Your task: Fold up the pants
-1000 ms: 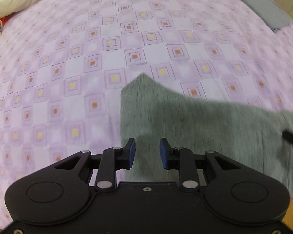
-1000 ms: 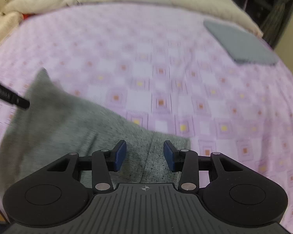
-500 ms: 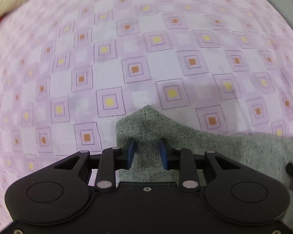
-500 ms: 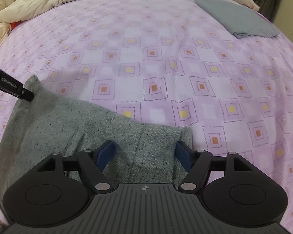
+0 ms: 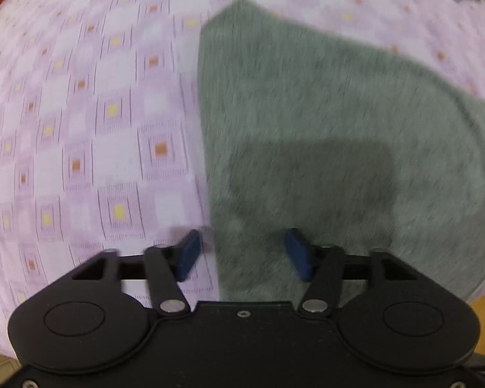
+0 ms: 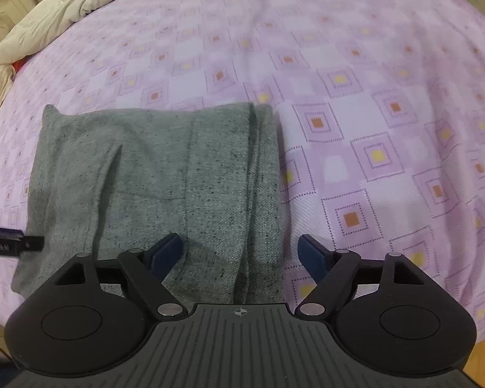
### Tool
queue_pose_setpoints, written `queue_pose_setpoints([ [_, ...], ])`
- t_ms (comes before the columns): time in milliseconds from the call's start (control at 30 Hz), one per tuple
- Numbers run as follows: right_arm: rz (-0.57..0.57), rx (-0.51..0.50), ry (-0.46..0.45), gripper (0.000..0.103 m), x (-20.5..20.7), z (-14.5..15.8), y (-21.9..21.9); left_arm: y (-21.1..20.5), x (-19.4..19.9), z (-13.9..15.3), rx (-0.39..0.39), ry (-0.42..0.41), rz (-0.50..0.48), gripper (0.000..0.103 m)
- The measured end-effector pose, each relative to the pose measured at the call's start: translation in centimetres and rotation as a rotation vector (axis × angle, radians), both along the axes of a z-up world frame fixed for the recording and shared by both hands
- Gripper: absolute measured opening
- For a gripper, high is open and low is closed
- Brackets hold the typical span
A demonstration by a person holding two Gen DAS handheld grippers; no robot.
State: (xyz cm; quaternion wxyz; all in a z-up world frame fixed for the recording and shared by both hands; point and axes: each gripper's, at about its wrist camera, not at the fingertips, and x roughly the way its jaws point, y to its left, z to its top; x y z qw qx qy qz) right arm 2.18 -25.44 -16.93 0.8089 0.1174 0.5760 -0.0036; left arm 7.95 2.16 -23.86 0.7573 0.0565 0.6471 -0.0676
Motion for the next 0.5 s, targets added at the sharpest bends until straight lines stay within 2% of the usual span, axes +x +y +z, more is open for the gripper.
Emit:
queue_pose_setpoints([
  [33,0.01,0.003,0.005,0.08,0.3,-0.2,0.0,0.1,-0.2,-0.3,0.014,-0.012,0.01,0.08],
  [100,0.045,0.0,0.006,0.082,0.8,-0.4,0.0,0.3,0.0,-0.7,0.033,-0.021,0.044,0.096],
  [167,0.072,0.008,0.009,0.082,1.4,-0.7,-0.1,0.8,0.6,-1.2,0.015,-0.001,0.083,0.101],
  [300,0.107,0.042,0.02,0.085,2.3,-1.3,-0.4,1.9,1.7,-1.5,-0.046,0.02,0.168,0.103],
  [500,0.136,0.081,0.015,0.093,2.9,-2.1,-1.0,1.1,2.2,-1.1,-0.008,-0.021,0.208,0.103],
])
